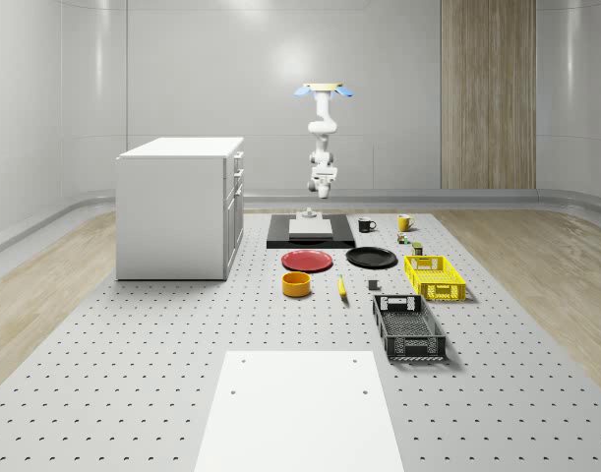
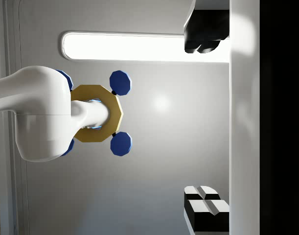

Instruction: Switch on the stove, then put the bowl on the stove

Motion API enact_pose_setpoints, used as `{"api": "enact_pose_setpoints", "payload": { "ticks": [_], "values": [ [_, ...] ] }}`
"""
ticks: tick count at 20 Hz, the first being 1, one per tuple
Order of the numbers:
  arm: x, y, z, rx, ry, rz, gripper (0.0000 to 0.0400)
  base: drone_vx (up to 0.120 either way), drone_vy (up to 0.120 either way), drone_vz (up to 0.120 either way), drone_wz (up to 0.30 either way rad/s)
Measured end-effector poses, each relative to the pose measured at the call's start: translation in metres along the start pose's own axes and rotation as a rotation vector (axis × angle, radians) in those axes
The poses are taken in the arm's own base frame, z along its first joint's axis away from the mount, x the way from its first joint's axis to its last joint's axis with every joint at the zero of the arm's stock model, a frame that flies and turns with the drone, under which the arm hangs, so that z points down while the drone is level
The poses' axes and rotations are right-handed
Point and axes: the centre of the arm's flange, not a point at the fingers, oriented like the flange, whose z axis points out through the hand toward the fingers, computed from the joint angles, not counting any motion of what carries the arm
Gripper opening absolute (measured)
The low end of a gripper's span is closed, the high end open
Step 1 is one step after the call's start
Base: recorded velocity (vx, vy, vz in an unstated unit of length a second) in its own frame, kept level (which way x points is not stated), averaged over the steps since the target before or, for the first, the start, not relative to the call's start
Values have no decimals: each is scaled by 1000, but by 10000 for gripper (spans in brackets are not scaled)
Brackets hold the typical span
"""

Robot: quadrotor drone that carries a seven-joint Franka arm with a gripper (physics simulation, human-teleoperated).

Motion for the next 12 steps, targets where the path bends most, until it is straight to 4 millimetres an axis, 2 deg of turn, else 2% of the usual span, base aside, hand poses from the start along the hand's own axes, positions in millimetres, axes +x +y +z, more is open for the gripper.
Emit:
{"api": "enact_pose_setpoints", "payload": {
  "ticks": [7, 12],
  "values": [
    [-8, -7, 1, -72, 79, -2, 400, 0, -120, 0, 0],
    [-22, -21, 5, -212, 224, -5, 400, 0, -120, 0, 0]
  ]
}}
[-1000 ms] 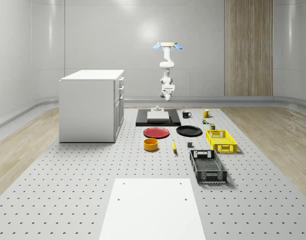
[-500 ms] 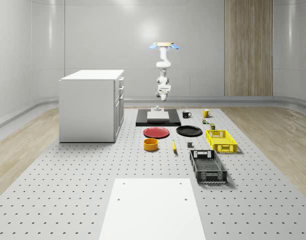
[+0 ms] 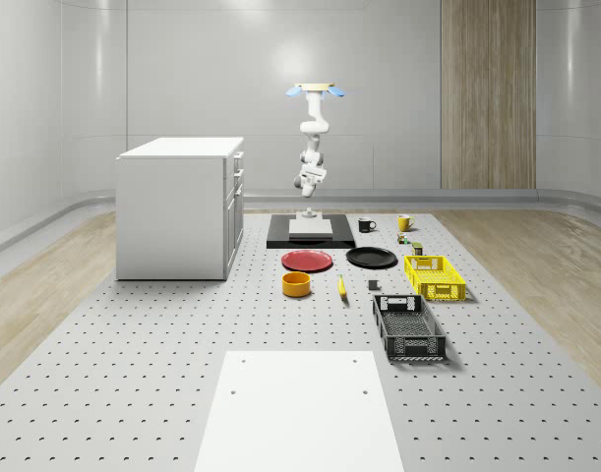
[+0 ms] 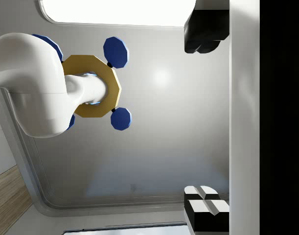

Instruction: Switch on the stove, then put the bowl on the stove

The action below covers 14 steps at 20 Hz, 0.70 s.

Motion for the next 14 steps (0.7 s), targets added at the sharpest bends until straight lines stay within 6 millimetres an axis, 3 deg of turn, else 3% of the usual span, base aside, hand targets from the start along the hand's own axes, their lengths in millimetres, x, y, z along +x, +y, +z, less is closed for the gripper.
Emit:
{"api": "enact_pose_setpoints", "payload": {
  "ticks": [3, 7, 11, 14],
  "values": [
    [-16, -16, 3, -158, 161, -5, 400, 0, -120, 0, 0],
    [-47, -45, 25, -502, 506, -15, 400, 0, -10, -50, 0],
    [-70, -67, 82, -977, 979, -28, 400, 0, 0, -90, 0],
    [-69, -65, 129, -1318, 1317, -37, 400, 0, 0, -120, 0]
  ]
}}
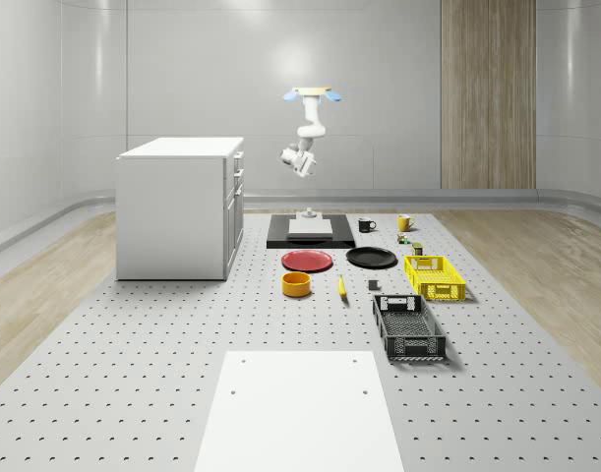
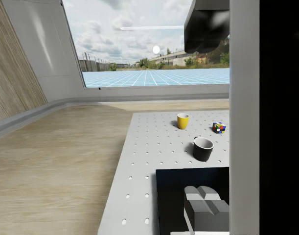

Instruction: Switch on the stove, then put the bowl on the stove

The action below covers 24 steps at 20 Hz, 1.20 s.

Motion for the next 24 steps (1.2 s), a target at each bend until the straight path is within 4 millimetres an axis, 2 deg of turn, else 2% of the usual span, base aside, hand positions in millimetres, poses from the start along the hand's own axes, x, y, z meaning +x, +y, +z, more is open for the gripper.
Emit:
{"api": "enact_pose_setpoints", "payload": {
  "ticks": [4, 9, 15, 24],
  "values": [
    [-30, -30, 10, -315, 316, -11, 400, 0, 0, -120, 0],
    [-47, -46, 24, -510, 516, -19, 400, 0, 0, -120, 0],
    [-54, -52, 33, -598, 610, -23, 400, 100, 0, -120, 0],
    [-56, -55, 37, -634, 649, -24, 400, 120, 0, -120, 0]
  ]
}}
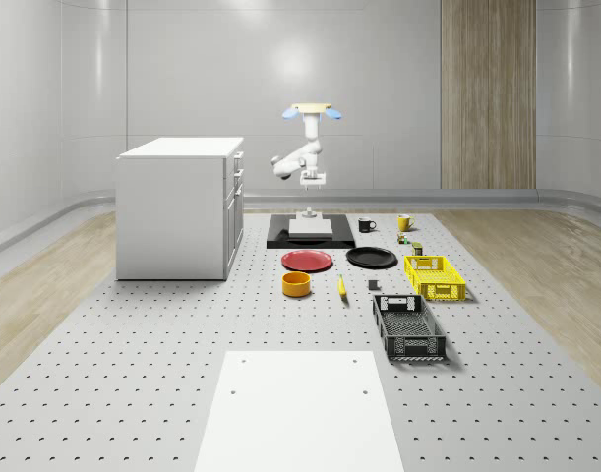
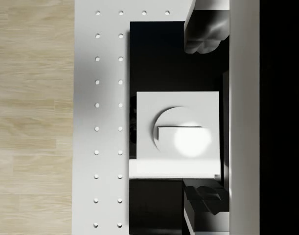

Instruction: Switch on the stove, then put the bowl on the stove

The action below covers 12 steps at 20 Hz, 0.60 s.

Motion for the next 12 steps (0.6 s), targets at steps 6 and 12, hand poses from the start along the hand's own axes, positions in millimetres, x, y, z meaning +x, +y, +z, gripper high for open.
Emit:
{"api": "enact_pose_setpoints", "payload": {
  "ticks": [6, 12],
  "values": [
    [-1, -1, 0, -6, 6, 0, 400, 40, -33, -120, 0],
    [-1, -1, 0, -8, 8, 0, 400, 0, 0, -120, 0]
  ]
}}
